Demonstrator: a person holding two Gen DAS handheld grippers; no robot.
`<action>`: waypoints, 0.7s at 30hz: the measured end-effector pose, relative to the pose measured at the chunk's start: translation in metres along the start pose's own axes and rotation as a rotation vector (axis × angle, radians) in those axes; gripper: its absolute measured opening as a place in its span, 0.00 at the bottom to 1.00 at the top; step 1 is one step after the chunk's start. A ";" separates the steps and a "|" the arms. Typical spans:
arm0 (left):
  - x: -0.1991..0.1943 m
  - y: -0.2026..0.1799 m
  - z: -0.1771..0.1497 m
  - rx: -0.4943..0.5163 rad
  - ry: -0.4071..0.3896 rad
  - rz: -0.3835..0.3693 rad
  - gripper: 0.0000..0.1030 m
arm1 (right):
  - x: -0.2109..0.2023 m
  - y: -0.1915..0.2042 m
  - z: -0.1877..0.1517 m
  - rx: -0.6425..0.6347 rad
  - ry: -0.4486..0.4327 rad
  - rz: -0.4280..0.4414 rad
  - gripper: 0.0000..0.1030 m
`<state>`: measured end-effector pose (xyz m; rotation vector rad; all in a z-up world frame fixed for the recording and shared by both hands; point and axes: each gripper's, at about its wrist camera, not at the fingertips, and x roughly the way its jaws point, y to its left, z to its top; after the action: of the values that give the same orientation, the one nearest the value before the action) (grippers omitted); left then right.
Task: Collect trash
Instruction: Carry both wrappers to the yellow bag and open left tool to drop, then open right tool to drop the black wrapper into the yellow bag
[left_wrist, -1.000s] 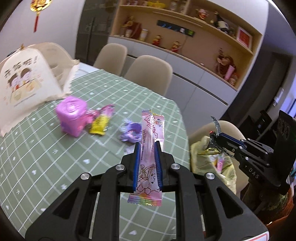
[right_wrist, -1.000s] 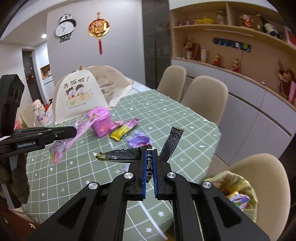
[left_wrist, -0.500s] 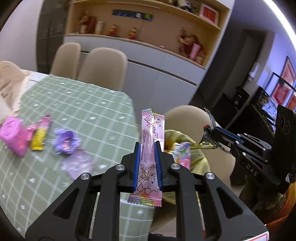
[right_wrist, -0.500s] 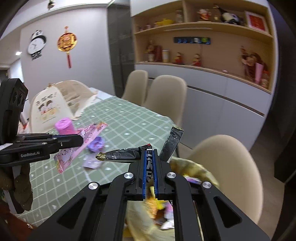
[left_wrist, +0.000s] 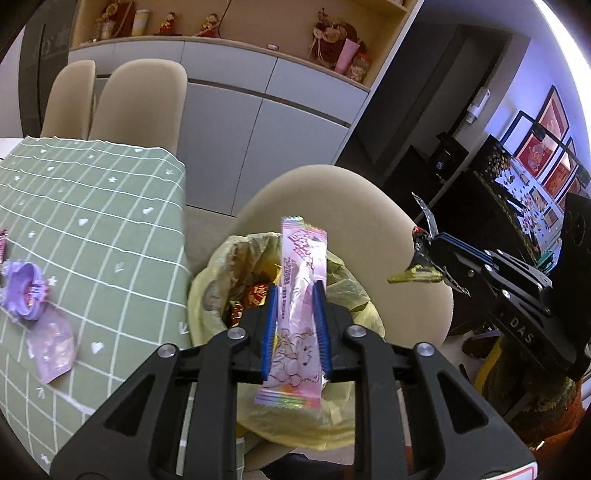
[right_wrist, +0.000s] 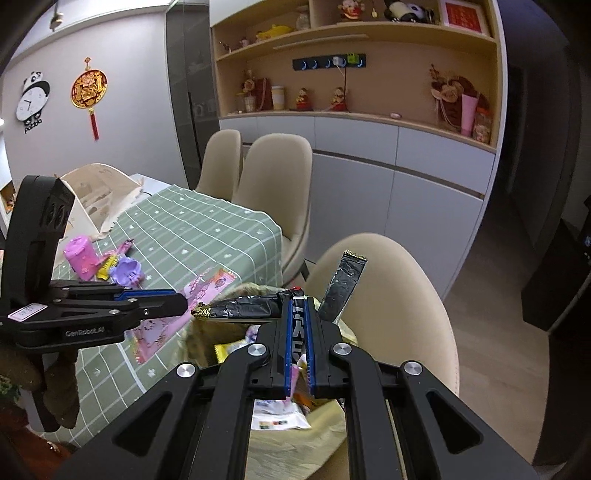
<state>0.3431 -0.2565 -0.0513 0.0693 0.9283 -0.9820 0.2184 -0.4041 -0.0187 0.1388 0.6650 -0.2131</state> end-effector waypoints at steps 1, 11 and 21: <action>0.004 0.000 0.001 -0.003 0.004 -0.002 0.24 | 0.002 -0.003 -0.001 0.002 0.005 0.000 0.08; 0.005 0.017 0.001 -0.086 -0.024 0.023 0.46 | 0.030 -0.007 -0.009 0.010 0.064 0.074 0.08; -0.048 0.072 -0.027 -0.247 -0.091 0.162 0.52 | 0.079 0.030 -0.025 -0.022 0.166 0.168 0.08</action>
<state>0.3686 -0.1695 -0.0595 -0.1059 0.9385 -0.7100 0.2711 -0.3823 -0.0858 0.1915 0.8167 -0.0322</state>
